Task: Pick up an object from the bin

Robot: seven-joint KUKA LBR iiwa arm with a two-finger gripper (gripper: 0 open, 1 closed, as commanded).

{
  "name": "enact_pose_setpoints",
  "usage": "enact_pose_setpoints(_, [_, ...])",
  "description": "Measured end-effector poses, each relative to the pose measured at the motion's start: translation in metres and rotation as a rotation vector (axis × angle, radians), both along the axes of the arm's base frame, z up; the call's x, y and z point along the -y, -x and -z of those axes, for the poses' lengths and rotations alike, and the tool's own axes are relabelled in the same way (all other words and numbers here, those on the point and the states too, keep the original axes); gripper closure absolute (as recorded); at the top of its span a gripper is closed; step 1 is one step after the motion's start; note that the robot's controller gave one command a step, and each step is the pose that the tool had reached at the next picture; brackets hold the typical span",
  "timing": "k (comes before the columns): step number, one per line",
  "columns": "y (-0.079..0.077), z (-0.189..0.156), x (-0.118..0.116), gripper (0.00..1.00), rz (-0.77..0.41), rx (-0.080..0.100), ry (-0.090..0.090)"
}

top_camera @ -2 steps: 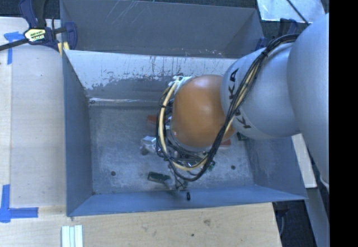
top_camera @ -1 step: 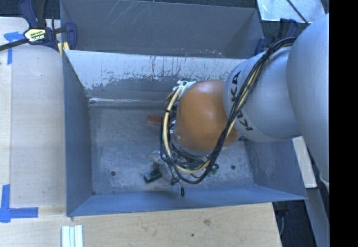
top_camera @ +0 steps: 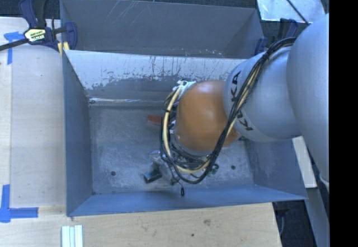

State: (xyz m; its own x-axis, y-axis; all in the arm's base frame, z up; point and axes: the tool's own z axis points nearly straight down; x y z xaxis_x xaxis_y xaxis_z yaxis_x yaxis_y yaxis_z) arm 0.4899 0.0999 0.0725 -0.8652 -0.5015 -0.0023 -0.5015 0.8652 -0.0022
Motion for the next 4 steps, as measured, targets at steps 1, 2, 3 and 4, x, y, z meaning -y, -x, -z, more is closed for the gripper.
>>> enact_pose_setpoints(1, [-0.025,-0.153,0.047,1.00,-0.126,0.000,-0.001])
enact_pose_setpoints(2, [-0.025,-0.152,0.046,1.00,-0.125,-0.002,-0.001])
enact_pose_setpoints(3, [-0.052,-0.079,0.026,1.00,0.144,0.003,-0.005])
enact_pose_setpoints(4, [-0.042,-0.058,0.039,0.00,0.190,0.000,-0.002])
